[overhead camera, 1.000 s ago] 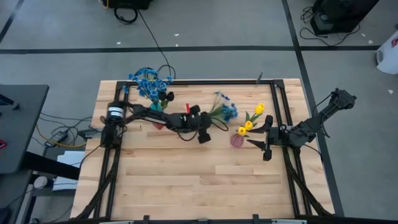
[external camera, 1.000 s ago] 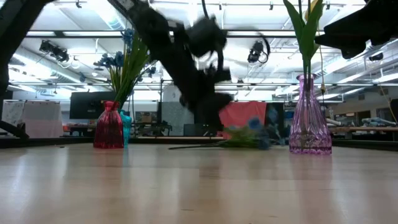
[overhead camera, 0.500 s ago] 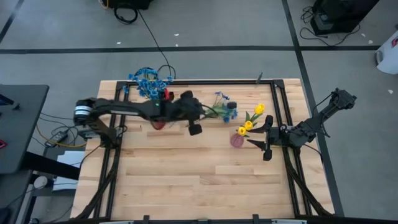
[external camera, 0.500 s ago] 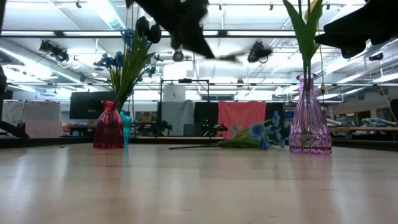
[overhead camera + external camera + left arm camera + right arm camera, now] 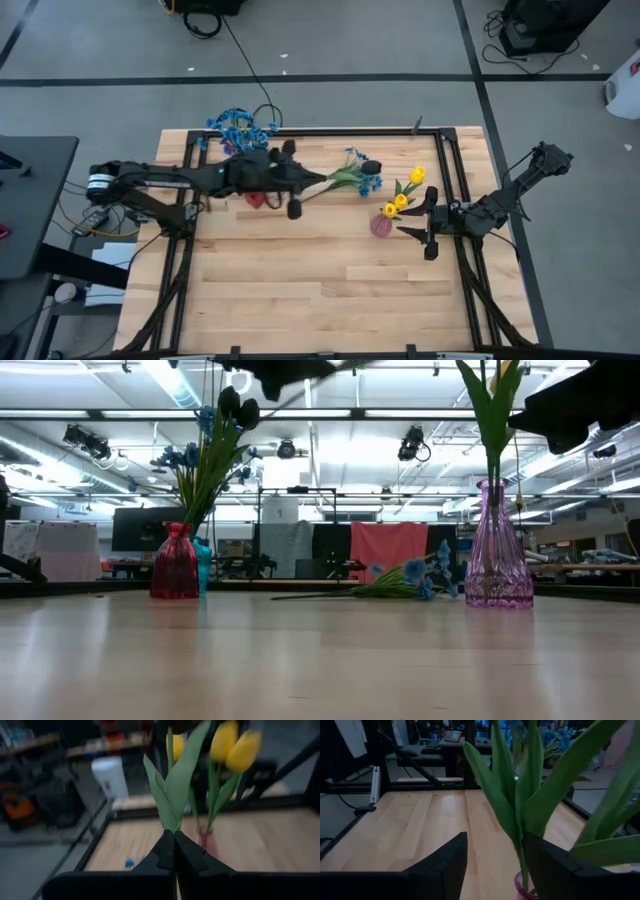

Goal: Sort flowers into vase by color
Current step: Put the black flower into the red vase

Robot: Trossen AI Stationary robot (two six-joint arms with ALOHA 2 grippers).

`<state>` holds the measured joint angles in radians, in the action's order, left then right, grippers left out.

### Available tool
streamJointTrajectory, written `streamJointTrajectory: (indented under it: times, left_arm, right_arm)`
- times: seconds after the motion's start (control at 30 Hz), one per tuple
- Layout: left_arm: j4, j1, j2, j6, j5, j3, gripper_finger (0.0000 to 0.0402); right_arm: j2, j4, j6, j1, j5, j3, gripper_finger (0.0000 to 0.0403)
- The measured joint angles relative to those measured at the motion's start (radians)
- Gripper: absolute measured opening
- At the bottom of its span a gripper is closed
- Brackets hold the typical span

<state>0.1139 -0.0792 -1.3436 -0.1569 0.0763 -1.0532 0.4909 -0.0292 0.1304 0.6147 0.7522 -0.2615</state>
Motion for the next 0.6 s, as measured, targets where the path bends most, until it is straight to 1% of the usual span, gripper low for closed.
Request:
streamJointTrajectory:
  times: [0.1,0.2,0.3,0.37,0.47,0.6]
  left_arm:
    - [0.149,0.01,0.056,0.001,-0.023,0.095,0.0007]
    - [0.191,0.044,0.093,-0.002,-0.026,0.172,0.0007]
    - [0.253,0.092,0.135,-0.021,-0.009,0.247,0.0007]
    - [0.348,0.122,0.151,-0.022,0.011,0.3,0.0007]
    - [0.478,0.156,0.166,-0.022,0.044,0.392,0.0007]
    - [0.609,0.189,0.175,0.011,0.067,0.476,0.0007]
  right_arm:
    - [0.008,-0.011,0.024,0.0,-0.022,0.002,0.0201]
    - [0.029,-0.083,0.015,0.0,-0.05,0.03,0.0201]
    - [0.055,-0.148,0.01,0.0,-0.073,0.046,0.0201]
    - [0.076,-0.173,0.039,0.002,-0.08,0.046,0.0201]
    - [0.128,-0.208,0.108,0.008,-0.081,0.046,0.0201]
    - [0.25,-0.313,0.162,0.02,-0.1,0.046,0.0201]
